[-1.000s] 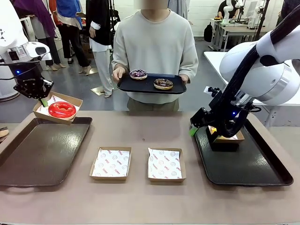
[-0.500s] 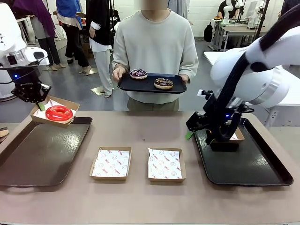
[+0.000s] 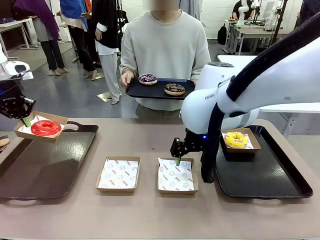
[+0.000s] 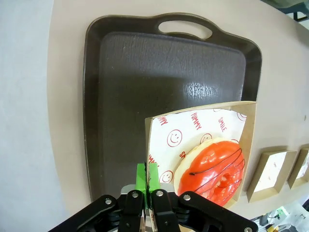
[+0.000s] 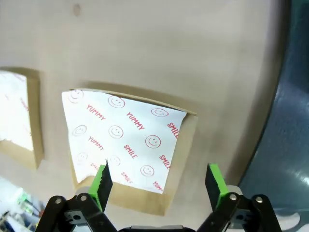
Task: Individually package the donuts and arrange them on the tray.
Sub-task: Place the picked Paper togo box on the Handle tray while simultaneously picking up another Paper togo box from the table with the other hand.
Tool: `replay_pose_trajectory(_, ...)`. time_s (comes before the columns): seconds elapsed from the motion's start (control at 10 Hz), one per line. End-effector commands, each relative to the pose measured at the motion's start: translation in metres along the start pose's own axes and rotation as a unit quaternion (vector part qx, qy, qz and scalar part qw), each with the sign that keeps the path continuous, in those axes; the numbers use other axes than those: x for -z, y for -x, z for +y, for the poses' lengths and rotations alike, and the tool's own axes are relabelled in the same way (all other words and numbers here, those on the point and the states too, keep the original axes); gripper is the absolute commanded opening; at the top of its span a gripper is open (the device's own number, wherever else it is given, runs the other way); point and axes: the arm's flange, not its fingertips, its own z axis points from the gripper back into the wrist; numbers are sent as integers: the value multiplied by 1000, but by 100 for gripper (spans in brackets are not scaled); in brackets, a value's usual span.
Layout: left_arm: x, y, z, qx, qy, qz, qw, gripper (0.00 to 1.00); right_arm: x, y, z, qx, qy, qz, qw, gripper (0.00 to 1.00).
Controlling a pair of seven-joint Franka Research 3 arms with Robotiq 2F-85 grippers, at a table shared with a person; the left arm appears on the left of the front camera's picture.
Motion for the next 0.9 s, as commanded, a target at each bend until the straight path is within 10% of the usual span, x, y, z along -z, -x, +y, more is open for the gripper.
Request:
replay_pose_trajectory(0.0,16,-3,7,5,27,-1,1000,2,3,-9,17,64,33,-4,997,100)
replay_pose_trajectory(0.8,11,-4,4,-3,10,4,1000,2,6,2,2,85,36,-24,995,100)
